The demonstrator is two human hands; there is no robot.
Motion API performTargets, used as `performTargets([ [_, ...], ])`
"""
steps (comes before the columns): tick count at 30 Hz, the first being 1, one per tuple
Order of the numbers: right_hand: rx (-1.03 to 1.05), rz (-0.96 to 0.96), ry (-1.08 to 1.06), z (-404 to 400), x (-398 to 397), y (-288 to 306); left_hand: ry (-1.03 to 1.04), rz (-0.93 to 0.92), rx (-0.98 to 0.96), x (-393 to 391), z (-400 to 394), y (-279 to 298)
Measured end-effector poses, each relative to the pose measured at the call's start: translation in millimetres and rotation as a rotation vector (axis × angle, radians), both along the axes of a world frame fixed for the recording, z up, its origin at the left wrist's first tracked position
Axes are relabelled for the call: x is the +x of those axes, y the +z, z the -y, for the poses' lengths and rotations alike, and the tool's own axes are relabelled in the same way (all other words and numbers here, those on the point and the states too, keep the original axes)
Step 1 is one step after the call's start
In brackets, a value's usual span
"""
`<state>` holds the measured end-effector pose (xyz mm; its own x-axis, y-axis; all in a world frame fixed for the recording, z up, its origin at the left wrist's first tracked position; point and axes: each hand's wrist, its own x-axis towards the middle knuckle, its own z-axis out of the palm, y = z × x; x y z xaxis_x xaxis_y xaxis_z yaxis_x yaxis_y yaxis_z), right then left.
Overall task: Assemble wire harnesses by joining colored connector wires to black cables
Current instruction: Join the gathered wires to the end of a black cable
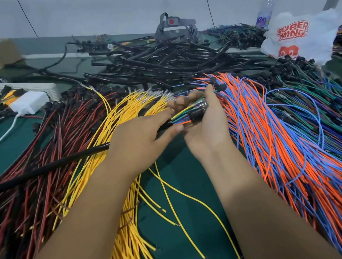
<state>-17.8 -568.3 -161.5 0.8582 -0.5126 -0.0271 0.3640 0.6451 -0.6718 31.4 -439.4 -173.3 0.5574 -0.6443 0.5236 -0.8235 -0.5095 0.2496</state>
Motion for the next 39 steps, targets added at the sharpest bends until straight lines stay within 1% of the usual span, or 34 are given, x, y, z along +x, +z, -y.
performTargets([
  [1, 0.013, 0.014, 0.022, -0.7, 4.1, -0.9, 0.026, -0.023, -0.045, 0.8, -0.8, 0.0],
  [3, -0.065, -0.028, 0.057, -2.5, 6.6, 0.0, 0.096, -0.102, -0.148, 4.2, -1.6, -0.4],
  [5, -0.219, -0.153, 0.013, -6.9, 9.7, -1.6, 0.151, -0.147, -0.192, 8.9, -2.3, -2.5],
  [7, -0.426, -0.285, -0.09, -8.3, 10.6, -7.4, 0.2, -0.158, -0.175, 12.8, -3.8, -4.6],
  [9, -0.584, -0.347, -0.193, -7.2, 7.7, -11.3, 0.236, -0.18, -0.158, 16.1, -5.6, -6.2],
  [14, -0.729, -0.313, -0.284, -5.4, 4.0, -14.3, 0.237, -0.227, -0.141, 20.1, -5.7, -8.1],
  [17, -0.843, -0.232, -0.295, -5.5, 5.3, -14.4, 0.222, -0.346, -0.211, 23.9, -5.9, -7.1],
  [19, -0.847, -0.185, -0.272, -4.8, 4.9, -13.9, 0.209, -0.394, -0.248, 26.0, -5.8, -6.4],
  [21, -0.827, -0.178, -0.272, -4.9, 4.8, -13.5, 0.186, -0.391, -0.248, 25.4, -5.8, -6.3],
  [25, -0.708, -0.175, -0.335, -4.7, 5.8, -12.4, 0.169, -0.351, -0.202, 23.6, -7.0, -5.9],
  [28, -0.743, -0.175, -0.347, -3.0, 5.5, -11.3, 0.17, -0.281, -0.144, 22.5, -6.5, -5.9],
  [31, -0.688, -0.153, -0.266, -3.1, 4.6, -11.3, 0.175, -0.228, -0.132, 19.8, -5.8, -6.0],
  [33, -0.653, -0.152, -0.213, -4.2, 4.8, -11.7, 0.18, -0.239, -0.136, 20.1, -6.3, -6.5],
  [39, -0.701, -0.147, -0.188, -9.5, 5.5, -14.0, 0.193, -0.244, -0.139, 20.8, -6.8, -7.7],
])
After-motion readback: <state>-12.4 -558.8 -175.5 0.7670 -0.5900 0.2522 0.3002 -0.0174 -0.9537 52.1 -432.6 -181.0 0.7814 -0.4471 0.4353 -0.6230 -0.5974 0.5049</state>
